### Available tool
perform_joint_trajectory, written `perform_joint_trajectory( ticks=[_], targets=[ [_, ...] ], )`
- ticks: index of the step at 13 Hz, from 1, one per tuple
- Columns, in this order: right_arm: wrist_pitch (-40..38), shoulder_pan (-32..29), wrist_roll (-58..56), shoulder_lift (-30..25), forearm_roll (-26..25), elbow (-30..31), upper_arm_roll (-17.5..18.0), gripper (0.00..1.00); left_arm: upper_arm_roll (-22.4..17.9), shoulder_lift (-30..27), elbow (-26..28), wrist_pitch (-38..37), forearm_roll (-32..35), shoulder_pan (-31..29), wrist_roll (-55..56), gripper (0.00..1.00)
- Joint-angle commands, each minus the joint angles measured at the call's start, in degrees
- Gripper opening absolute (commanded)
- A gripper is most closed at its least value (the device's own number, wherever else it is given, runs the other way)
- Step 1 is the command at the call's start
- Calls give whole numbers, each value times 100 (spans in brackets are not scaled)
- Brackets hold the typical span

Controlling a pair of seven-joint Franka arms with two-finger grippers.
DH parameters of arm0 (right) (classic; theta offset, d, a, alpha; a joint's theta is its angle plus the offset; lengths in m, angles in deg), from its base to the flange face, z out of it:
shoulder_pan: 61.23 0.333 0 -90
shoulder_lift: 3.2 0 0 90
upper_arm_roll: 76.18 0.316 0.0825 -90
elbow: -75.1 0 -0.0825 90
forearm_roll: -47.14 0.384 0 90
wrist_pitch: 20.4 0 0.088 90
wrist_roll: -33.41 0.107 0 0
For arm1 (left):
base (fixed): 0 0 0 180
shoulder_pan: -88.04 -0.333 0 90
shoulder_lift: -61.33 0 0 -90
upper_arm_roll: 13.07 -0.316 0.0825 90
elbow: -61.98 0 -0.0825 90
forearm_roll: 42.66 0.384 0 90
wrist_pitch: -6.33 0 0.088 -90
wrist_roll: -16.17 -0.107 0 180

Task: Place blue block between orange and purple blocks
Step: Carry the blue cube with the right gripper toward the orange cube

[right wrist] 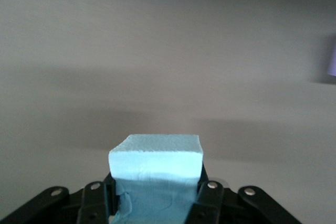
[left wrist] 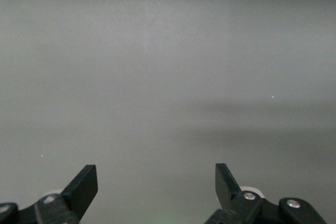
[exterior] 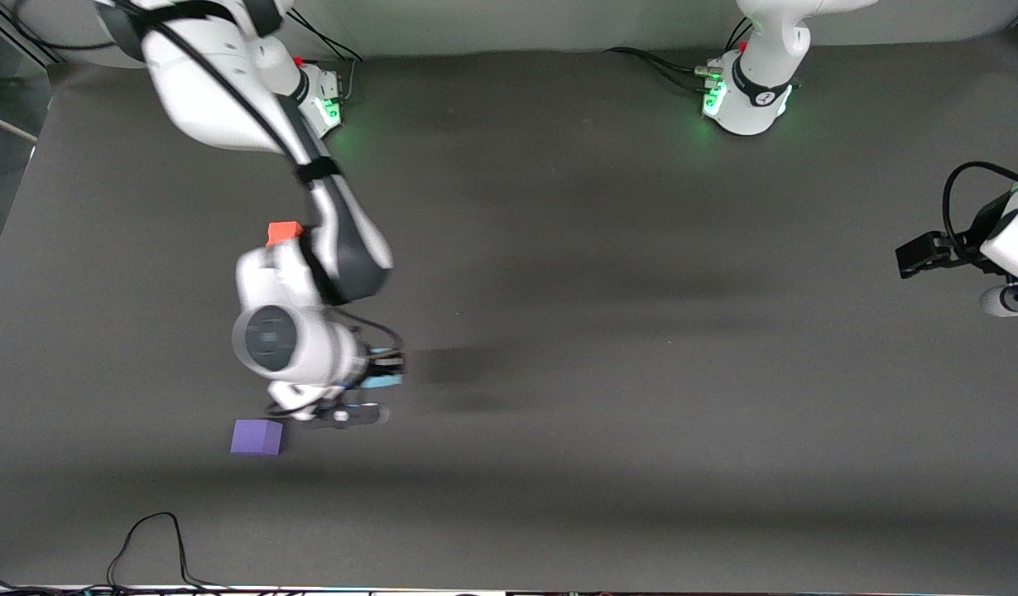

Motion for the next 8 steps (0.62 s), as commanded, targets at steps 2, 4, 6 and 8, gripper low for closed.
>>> perform_joint_trajectory(
  ticks=[2,4,6,8],
  targets=[
    [1014,40,-574,-1103,27,2197,-568,32,-16,-623,353,-121,-107,134,301,100],
    [1655,39,-819,-1447,27,3164,-954,33,-16,-686,372,-51,-160,126,301,100],
    [2525,39,-970,-1623,79,3904,-1114,34,-33,-643,267,-33,-151,108,240,100],
    [2749,31,-970,-1510,79,3995,-1115,37,-33,-616,213,-94,-160,90,222,100]
  ],
)
